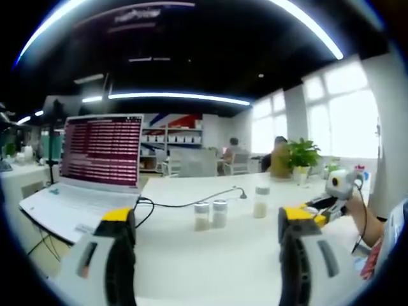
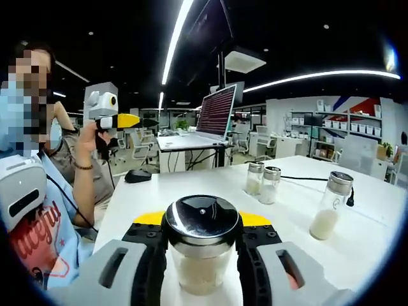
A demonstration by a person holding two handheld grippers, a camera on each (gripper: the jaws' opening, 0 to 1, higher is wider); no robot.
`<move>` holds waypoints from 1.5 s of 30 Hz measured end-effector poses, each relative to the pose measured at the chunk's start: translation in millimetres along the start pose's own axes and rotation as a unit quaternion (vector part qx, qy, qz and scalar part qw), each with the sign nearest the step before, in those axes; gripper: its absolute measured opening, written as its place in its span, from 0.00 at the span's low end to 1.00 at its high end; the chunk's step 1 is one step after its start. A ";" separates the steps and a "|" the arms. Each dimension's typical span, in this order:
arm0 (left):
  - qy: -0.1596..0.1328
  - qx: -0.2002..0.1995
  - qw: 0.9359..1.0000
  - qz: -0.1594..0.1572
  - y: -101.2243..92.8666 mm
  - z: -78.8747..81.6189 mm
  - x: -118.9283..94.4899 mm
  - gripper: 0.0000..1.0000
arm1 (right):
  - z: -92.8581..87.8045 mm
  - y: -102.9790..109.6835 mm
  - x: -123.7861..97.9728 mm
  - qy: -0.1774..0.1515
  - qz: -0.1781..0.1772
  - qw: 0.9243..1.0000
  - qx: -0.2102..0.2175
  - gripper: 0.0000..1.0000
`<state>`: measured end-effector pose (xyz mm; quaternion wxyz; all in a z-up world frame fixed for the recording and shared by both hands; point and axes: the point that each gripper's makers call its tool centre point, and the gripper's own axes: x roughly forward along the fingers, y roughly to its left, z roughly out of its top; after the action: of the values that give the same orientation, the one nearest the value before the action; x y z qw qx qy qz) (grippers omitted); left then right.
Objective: Rotate the seasoning bottle until the label or dispensing opening points toward the visible target arrow and the bottle remains upright within the marked orientation range
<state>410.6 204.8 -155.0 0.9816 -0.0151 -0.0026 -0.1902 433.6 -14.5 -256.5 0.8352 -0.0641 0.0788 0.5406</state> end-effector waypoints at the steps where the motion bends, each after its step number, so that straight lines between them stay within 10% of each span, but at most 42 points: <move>1: 0.000 0.000 1.000 0.000 0.3 0.0 0.0 0.98 | -0.1 -0.3 -0.1 -0.001 -0.001 1.000 0.001 0.41; 45: 0.002 -0.001 1.000 0.000 -0.3 -1.8 1.1 0.98 | -1.1 -5.7 0.1 -0.030 -0.081 0.996 0.023 0.41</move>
<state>411.5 204.0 -156.8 0.9816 -0.0158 -0.0002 -0.1906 438.8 -16.9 -257.5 0.8796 -0.0351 0.0610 0.4704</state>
